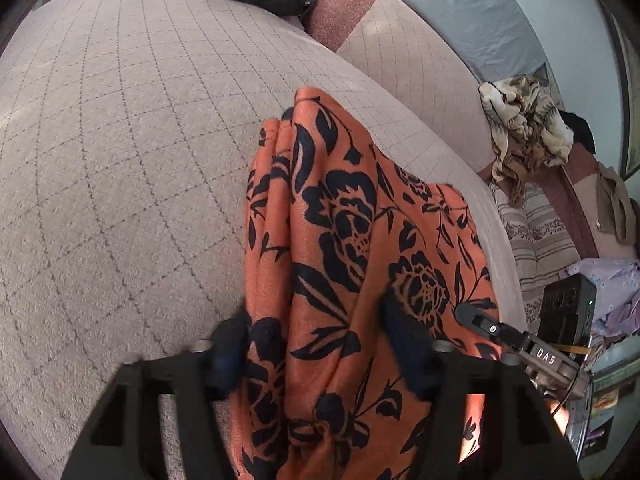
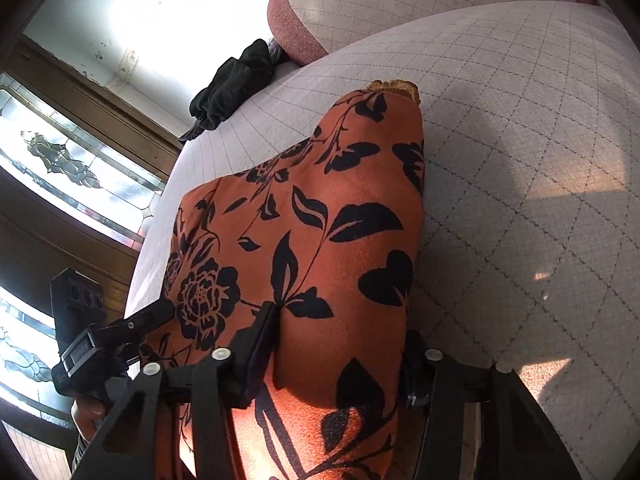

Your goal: Fold small clothes

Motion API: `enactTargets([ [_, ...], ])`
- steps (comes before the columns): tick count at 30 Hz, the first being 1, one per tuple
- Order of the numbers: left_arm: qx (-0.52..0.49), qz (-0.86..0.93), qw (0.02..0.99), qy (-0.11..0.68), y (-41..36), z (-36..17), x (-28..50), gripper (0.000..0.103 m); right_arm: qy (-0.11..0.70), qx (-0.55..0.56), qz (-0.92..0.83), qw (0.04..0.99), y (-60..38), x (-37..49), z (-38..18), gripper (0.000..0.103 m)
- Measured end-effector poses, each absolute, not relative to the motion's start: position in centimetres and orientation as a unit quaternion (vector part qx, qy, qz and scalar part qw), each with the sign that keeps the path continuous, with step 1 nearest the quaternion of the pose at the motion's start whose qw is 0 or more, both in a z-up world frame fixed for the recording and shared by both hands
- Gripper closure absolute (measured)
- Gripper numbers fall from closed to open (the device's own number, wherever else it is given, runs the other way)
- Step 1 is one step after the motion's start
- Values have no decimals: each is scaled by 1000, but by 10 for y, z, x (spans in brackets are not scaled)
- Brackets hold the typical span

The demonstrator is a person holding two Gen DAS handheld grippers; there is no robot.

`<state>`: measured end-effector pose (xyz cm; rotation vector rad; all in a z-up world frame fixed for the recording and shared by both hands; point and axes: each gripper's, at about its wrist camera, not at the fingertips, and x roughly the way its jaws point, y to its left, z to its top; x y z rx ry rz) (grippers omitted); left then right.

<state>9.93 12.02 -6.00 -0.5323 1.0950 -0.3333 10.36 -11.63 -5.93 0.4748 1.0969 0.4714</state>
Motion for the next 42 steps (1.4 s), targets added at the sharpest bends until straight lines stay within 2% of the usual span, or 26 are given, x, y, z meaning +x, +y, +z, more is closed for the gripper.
enactTargets([
  [3, -264, -167, 807, 501, 123, -54, 95, 67, 506, 194, 231, 808, -112, 103, -47, 67],
  [11, -224, -210, 855, 418, 97, 19, 85, 70, 442, 148, 242, 851, -133, 101, 17, 69],
  [16, -195, -217, 861, 417, 70, 27, 110, 69, 416, 157, 229, 866, -173, 119, 41, 69],
  [19, -167, -193, 859, 443, 59, 1, 121, 63, 429, 175, 219, 859, -193, 136, 23, 68],
  [22, -116, -124, 831, 529, 55, -51, 134, 52, 472, 203, 174, 840, -208, 147, -24, 59],
  [23, -127, -125, 830, 529, 62, -58, 130, 39, 492, 201, 146, 835, -210, 147, -40, 55],
  [24, -137, -122, 836, 517, 73, -55, 122, 36, 506, 194, 121, 832, -211, 141, -51, 55],
  [27, -100, -103, 865, 481, 97, -31, 98, 36, 470, 213, 122, 848, -211, 118, -44, 52],
  [31, -91, -111, 887, 440, 113, -4, 71, 32, 398, 192, 114, 890, -198, 93, 5, 49],
  [33, -85, -118, 884, 445, 106, -10, 68, 28, 372, 195, 138, 897, -185, 81, 22, 35],
  [34, -75, -111, 880, 457, 103, -19, 69, 28, 368, 194, 157, 896, -173, 82, 23, 32],
  [35, -62, -97, 871, 477, 99, -32, 72, 28, 374, 193, 179, 889, -163, 81, 19, 28],
  [37, -62, -83, 853, 511, 95, -51, 76, 28, 427, 193, 192, 862, -141, 86, -7, 27],
  [39, -86, -85, 854, 506, 99, -43, 70, 28, 478, 197, 158, 841, -138, 90, -37, 27],
  [42, -64, -81, 872, 479, 100, -26, 61, 27, 448, 209, 164, 853, -134, 80, -13, 26],
])
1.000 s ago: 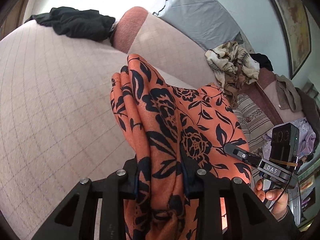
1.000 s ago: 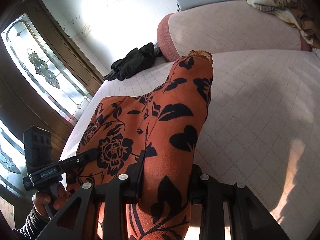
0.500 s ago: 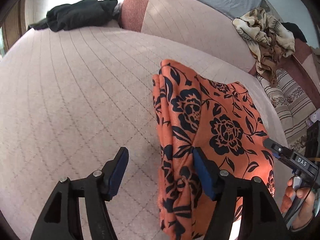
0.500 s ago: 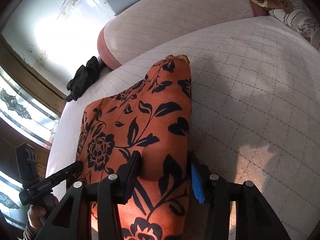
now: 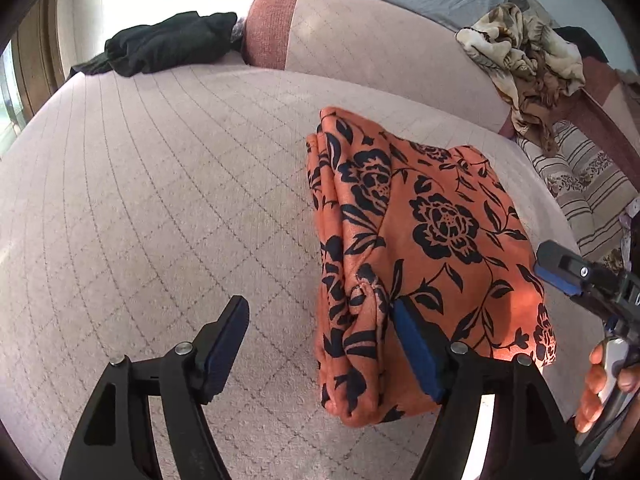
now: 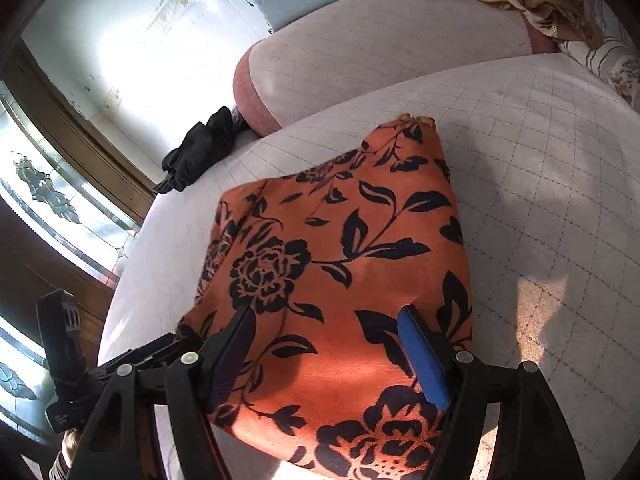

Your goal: Fold small clothes

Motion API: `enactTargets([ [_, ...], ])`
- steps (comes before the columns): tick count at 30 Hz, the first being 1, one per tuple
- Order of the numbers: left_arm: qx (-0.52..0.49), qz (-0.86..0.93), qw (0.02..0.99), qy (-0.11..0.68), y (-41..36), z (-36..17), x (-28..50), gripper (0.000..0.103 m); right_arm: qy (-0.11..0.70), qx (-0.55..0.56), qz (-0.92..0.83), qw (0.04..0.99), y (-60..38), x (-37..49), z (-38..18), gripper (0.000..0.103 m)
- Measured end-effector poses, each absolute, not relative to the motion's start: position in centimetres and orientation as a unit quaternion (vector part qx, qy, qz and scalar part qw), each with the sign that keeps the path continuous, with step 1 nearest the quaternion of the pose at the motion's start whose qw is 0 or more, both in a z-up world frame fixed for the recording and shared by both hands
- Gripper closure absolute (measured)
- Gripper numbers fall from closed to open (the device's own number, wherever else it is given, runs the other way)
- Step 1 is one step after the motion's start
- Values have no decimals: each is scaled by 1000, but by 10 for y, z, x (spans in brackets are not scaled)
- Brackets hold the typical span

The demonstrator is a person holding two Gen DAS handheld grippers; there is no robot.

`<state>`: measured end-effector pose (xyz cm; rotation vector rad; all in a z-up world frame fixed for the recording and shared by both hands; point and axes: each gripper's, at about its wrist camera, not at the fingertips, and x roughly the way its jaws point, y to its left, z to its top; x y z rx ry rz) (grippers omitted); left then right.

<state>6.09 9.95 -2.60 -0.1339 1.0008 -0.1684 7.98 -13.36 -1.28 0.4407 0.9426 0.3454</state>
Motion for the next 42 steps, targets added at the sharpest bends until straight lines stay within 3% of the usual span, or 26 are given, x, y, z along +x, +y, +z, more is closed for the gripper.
enactTargets([
  [6, -72, -73, 872, 479, 108, -20, 54, 27, 425, 197, 163, 869, -122, 102, 11, 22],
  [8, -72, -70, 873, 477, 112, -21, 50, 27, 437, 205, 145, 864, -127, 116, -4, 15],
  [11, -75, -68, 872, 479, 117, -18, 45, 27, 488, 216, 107, 839, -133, 133, -41, 15],
  [19, -62, -65, 889, 449, 112, 4, 21, 22, 413, 154, 130, 888, -119, 54, 26, 15],
  [27, -1, -14, 928, 373, 97, 35, -40, 4, 425, 88, 79, 898, -121, -47, 25, 3],
  [35, -7, 3, 928, 373, 85, 54, -64, 4, 436, 11, 33, 899, -108, -82, 30, 0],
  [42, -1, 2, 932, 363, 76, 69, -74, 4, 414, 9, 15, 910, -106, -88, 50, 0],
])
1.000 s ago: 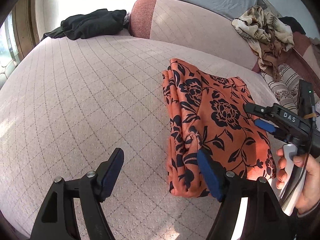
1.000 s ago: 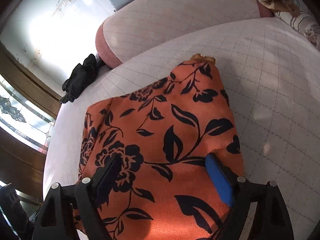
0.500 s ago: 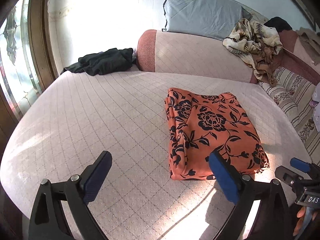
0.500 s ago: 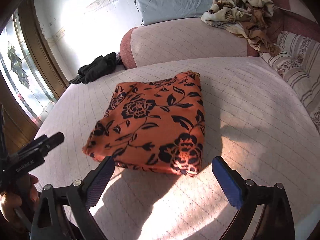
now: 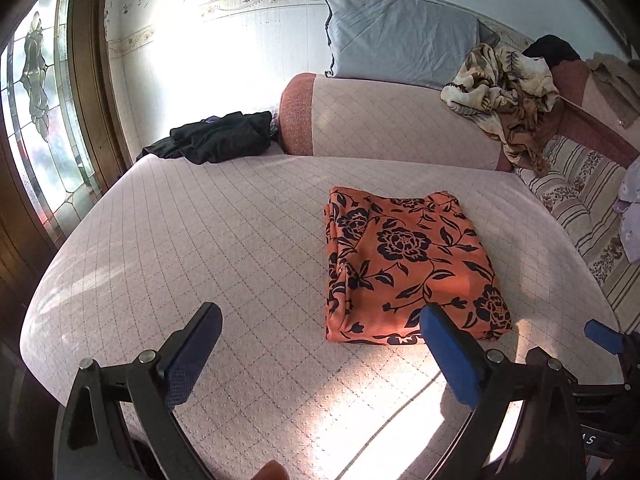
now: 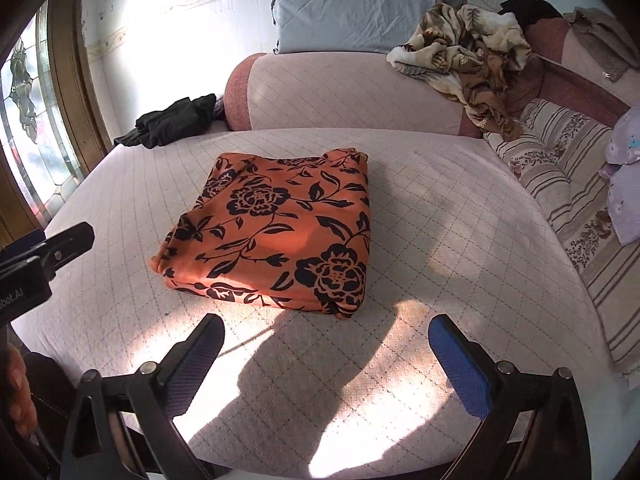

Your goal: Fold small clothes

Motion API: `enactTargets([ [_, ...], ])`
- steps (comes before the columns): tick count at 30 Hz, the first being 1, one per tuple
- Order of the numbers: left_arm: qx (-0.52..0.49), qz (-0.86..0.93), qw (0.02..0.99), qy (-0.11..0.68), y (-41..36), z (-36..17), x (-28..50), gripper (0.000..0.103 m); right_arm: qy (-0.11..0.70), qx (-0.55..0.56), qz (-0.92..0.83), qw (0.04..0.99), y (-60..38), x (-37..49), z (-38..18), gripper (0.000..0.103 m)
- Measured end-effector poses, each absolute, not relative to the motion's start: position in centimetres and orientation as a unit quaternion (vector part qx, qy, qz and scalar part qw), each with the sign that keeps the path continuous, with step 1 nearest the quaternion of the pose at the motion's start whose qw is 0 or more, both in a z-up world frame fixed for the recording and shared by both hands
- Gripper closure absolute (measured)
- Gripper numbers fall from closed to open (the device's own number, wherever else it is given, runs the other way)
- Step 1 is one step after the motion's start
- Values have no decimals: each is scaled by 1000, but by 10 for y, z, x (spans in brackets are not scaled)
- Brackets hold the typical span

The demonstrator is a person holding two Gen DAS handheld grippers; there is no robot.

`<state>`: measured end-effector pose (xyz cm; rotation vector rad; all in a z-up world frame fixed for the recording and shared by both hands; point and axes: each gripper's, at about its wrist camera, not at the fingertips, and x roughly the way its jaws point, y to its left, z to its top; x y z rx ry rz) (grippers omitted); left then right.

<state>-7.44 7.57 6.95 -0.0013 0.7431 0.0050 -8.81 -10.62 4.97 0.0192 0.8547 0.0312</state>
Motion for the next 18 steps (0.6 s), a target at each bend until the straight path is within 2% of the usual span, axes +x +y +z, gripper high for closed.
enactTargets([
  [18, 5, 12, 937, 349, 75, 82, -71, 3, 408, -7, 1, 913, -103, -80, 62, 0],
])
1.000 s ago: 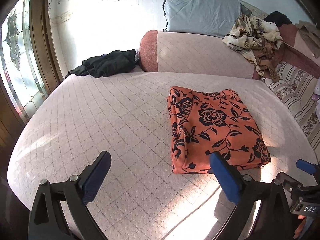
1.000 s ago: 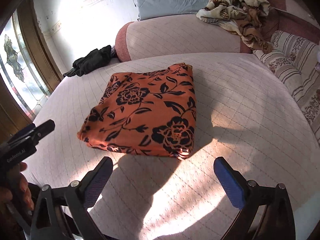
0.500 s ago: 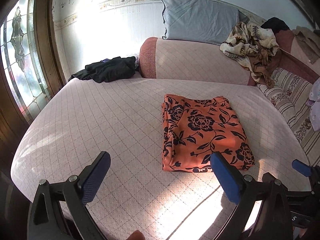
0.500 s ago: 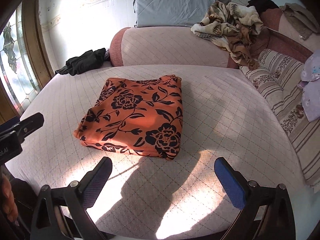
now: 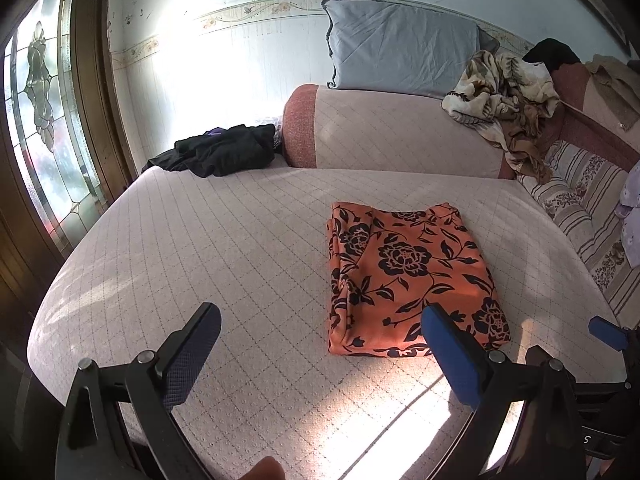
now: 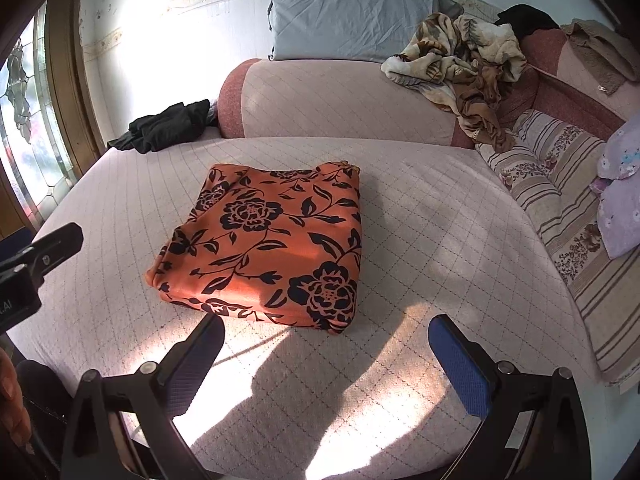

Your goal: Fold small clothes

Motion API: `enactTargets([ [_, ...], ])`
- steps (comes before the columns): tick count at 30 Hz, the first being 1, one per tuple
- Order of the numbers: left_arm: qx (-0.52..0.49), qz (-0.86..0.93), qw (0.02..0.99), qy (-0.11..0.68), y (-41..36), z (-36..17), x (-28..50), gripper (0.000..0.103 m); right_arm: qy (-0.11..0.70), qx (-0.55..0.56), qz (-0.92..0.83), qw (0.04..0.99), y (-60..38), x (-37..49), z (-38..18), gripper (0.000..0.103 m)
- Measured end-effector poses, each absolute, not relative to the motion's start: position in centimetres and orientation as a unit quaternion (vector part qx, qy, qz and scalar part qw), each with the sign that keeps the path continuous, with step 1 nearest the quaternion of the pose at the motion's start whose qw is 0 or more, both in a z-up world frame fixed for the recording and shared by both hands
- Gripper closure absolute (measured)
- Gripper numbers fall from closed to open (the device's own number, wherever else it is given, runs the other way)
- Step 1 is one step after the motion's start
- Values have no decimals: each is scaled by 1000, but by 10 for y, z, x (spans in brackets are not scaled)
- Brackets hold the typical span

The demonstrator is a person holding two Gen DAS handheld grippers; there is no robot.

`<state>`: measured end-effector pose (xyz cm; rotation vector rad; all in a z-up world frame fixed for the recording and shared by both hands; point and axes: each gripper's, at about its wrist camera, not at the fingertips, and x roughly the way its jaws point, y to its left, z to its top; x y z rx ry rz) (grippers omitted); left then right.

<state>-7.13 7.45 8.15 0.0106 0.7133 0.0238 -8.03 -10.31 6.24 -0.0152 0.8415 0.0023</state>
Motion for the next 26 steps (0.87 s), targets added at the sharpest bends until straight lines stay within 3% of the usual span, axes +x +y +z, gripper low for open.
enactTargets([
  [26, 5, -3, 934, 357, 69, 77, -54, 3, 394, -32, -8, 918, -99, -66, 68, 0],
])
